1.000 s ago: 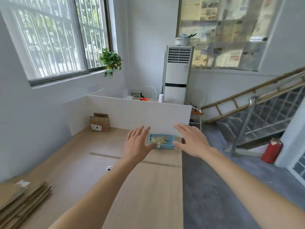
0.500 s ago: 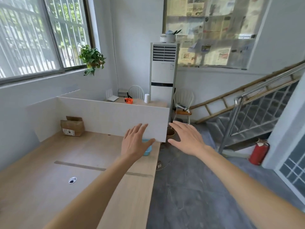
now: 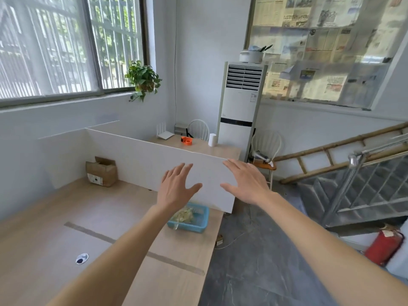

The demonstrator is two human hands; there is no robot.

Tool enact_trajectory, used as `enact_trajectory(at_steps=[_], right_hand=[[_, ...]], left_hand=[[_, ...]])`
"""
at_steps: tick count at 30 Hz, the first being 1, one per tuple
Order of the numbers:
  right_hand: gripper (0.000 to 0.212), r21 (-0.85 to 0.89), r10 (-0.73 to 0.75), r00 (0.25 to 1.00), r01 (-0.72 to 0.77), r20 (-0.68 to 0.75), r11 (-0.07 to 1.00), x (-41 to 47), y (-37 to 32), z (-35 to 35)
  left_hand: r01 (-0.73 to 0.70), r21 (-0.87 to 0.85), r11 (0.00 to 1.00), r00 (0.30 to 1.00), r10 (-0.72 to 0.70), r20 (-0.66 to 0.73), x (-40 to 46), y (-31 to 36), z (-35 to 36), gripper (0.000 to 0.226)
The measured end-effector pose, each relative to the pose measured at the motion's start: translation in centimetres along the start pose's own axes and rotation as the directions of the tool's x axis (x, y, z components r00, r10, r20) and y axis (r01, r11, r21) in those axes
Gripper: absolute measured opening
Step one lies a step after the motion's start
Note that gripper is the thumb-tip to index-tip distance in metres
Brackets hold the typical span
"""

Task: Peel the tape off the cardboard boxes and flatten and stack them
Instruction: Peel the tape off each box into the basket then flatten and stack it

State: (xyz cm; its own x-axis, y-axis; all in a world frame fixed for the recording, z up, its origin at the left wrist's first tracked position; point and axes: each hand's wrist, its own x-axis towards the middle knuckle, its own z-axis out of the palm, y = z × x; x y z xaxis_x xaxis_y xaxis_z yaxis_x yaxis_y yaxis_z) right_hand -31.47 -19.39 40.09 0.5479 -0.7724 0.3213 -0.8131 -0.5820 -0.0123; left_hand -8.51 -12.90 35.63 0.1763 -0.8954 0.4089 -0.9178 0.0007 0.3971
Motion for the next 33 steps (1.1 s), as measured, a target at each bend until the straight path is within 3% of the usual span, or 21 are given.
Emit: enact_trajectory(at_steps=[8, 17, 25, 33], right_hand=[[0.075, 0.056, -0.132, 0.991, 0.131, 0.019, 0.99, 14.5, -1.1, 4.7], [0.075, 0.148, -0.328, 0.941, 0.314, 0.085, 0.938, 27.2, -7.7, 13.2], [0.075, 0.352, -0.456, 0.867, 0.371, 0.202, 0.86, 37.3, -15.6, 27.9], [0.074, 0.492, -0.566, 0.771, 0.386, 0.291, 0.78, 51.0, -21.4, 46.0]], left_hand=[[0.164, 0.044, 0.986, 0.986, -0.163, -0.024, 10.1, -7.6, 2.2, 0.079], [0.38, 0.133, 0.916, 0.922, -0.364, -0.13, 12.3, -20.6, 1.9, 0.076], [0.574, 0.22, 0.789, 0.819, -0.556, -0.142, 12.1, -33.6, 5.2, 0.078], [0.732, 0.254, 0.632, 0.673, -0.73, -0.12, 17.4, -47.0, 13.6, 0.077]])
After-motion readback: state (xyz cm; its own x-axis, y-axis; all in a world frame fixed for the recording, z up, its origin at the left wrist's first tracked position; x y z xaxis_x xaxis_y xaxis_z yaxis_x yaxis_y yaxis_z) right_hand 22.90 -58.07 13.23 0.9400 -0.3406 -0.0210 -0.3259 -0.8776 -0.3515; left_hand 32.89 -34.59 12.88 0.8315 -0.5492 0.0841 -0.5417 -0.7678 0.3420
